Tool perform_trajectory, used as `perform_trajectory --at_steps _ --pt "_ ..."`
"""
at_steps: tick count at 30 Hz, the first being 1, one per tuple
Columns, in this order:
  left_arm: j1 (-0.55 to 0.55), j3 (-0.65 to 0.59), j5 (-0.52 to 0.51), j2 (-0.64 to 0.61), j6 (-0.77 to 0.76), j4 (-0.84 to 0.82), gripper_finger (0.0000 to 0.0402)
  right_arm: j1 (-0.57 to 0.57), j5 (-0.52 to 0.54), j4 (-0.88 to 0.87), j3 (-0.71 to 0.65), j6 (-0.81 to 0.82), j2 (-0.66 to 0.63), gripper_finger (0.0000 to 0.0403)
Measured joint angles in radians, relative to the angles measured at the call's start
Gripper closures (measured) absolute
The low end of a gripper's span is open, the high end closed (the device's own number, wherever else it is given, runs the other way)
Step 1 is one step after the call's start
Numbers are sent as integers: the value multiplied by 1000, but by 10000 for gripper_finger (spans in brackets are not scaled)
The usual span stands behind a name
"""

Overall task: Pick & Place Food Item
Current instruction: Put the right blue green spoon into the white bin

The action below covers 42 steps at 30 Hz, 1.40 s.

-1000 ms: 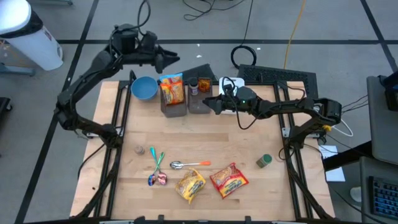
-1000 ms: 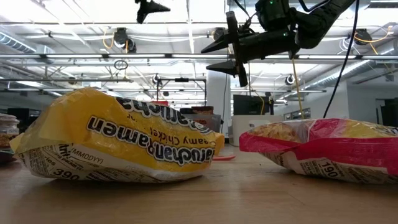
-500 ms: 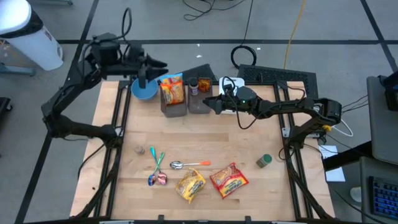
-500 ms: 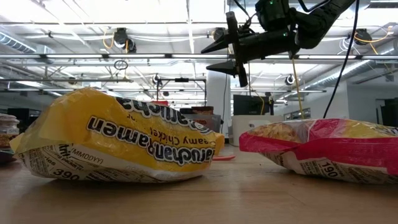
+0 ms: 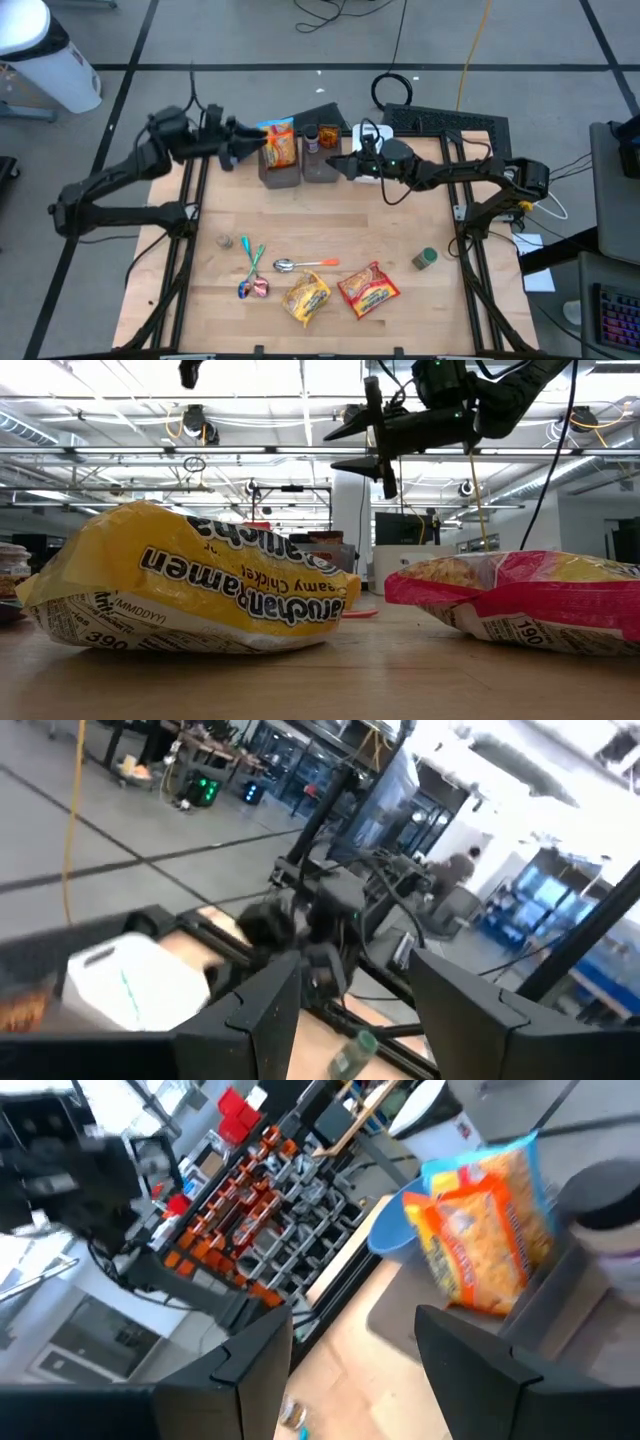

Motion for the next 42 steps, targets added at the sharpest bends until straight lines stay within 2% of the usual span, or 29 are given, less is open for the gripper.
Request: perform_trajectory --at_steps 3,7,14,20,23,27,34,39,42 --pt "-29 -109 -64 -72 -48 43 204 -16 5 5 0 -35 0 195" --pt "-51 -179 -125 -126 -62 82 204 -26 6 8 0 -41 0 195" --pt "-57 -189 -133 -108 1 84 204 -26 82 12 0 -55 0 195" --pt "-57 -189 -148 -55 56 85 204 -19 81 12 0 -35 0 195" --pt "-56 -189 -167 -22 28 82 204 -5 80 12 0 -37 0 195" --pt "-57 -189 -158 26 -40 80 204 18 80 11 0 -37 0 195" --pt "-57 -190 -148 76 -69 80 204 76 80 11 0 -37 0 195" --pt "-44 -190 -20 96 -57 109 204 107 78 28 0 -37 0 195" --pt "-42 -189 -10 97 -43 151 204 110 49 99 0 -44 0 195"
